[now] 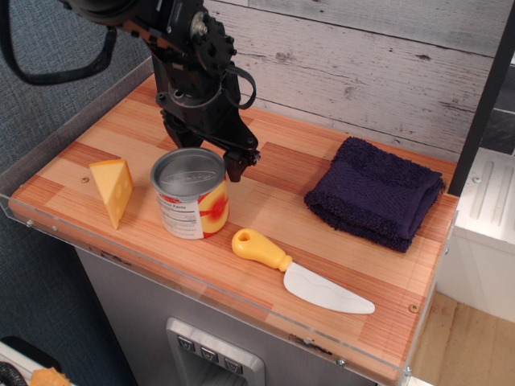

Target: Place the can between the cheese and the knife

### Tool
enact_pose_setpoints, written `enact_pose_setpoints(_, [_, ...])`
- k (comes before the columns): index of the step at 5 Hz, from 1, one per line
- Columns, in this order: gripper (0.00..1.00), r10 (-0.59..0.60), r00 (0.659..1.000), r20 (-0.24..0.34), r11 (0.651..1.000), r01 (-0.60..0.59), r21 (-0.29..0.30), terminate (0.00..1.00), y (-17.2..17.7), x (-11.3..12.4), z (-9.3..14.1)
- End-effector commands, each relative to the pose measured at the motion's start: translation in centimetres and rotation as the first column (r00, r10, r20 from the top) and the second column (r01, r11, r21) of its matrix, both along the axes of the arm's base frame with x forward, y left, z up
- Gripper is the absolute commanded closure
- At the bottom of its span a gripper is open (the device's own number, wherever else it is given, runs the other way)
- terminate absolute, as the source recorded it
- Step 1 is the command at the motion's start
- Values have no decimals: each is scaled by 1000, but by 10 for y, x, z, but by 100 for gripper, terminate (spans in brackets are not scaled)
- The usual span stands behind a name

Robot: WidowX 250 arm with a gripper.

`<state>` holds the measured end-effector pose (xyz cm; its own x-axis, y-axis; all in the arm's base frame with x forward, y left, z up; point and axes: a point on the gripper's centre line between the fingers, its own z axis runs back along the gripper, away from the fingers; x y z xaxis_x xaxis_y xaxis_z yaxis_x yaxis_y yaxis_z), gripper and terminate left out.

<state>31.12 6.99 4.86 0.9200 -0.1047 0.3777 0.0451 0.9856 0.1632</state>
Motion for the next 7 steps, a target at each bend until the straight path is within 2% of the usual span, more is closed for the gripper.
enact_pose_setpoints(1, [0,10,999,50,1000,-11,6,0,6,-3,23])
enact_pose_setpoints(3, [0,25,998,63,1000,-25,1,0,8,14,39])
enact_pose_setpoints(4, [0,21,999,34,1000,-21,8,0,5,29,53])
enact_pose_setpoints(6, [0,36,985,-168,999,-36,1,0,2,48,71])
enact_pose_setpoints(7, [0,41,982,-183,999,-46,-19,0,2,54,75])
